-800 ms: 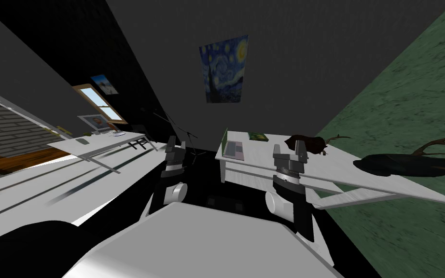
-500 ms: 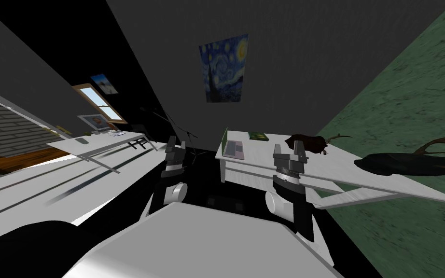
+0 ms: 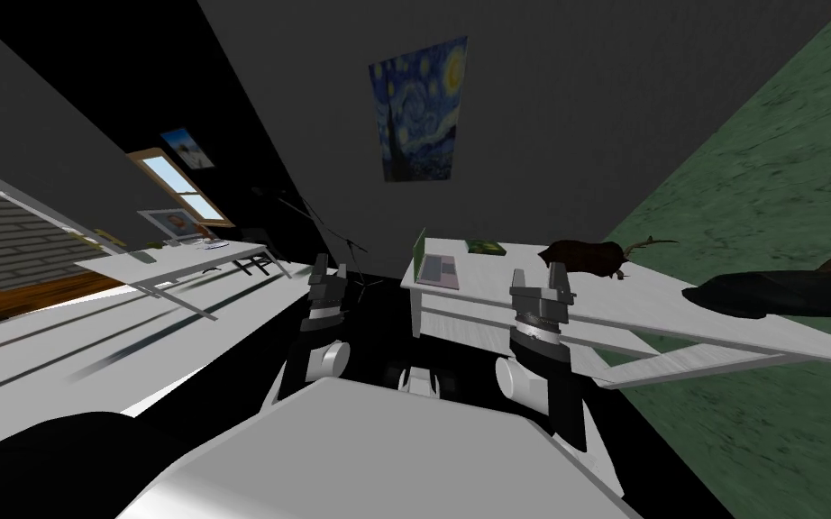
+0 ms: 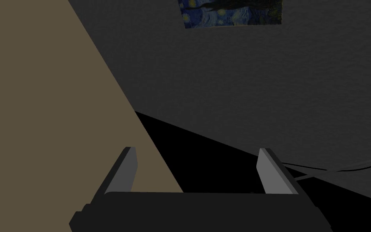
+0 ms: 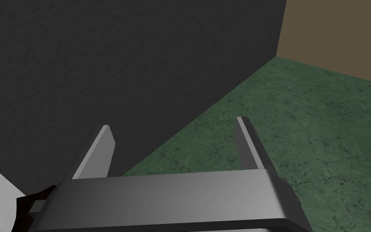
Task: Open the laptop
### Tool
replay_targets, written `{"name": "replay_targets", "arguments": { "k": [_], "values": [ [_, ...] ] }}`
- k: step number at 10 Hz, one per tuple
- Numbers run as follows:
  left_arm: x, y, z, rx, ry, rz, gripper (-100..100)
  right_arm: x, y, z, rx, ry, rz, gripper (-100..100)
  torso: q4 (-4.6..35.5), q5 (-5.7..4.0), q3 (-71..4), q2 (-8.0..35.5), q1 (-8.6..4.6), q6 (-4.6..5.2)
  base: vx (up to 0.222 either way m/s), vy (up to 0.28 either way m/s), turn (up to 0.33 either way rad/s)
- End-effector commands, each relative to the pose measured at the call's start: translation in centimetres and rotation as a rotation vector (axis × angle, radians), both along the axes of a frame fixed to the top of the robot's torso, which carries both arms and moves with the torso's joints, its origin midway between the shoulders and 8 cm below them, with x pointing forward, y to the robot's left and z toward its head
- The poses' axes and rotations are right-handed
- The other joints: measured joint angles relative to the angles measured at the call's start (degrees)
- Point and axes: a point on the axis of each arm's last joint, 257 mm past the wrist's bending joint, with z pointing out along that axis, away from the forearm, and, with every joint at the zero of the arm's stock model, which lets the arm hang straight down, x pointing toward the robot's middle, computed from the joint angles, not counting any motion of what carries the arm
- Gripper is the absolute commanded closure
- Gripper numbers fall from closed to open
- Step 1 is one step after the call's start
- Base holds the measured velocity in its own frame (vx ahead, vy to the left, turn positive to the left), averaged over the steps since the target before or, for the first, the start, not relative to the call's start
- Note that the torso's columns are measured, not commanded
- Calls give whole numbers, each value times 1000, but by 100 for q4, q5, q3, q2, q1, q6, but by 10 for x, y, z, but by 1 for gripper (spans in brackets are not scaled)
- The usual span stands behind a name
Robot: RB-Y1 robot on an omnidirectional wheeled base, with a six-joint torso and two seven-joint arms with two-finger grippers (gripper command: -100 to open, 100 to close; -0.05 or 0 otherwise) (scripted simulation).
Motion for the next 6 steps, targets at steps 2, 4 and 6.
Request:
{"name": "replay_targets", "arguments": {
  "k": [2,4,6],
  "values": [
    [0,0,0,0,0,0,0,1,4,-1,-57,11,7,-100,846,0,-1692,846,0,0,8,13,-3],
    [0,0,0,0,1,0,0,3,6,-3,-150,27,1,-100,1090,4,-2201,1088,13,0,30,69,-14],
    [0,0,0,0,1,0,0,5,7,-7,-265,44,-19,-100,1110,4,-2233,1105,13,0,47,116,-20]
  ]
}}
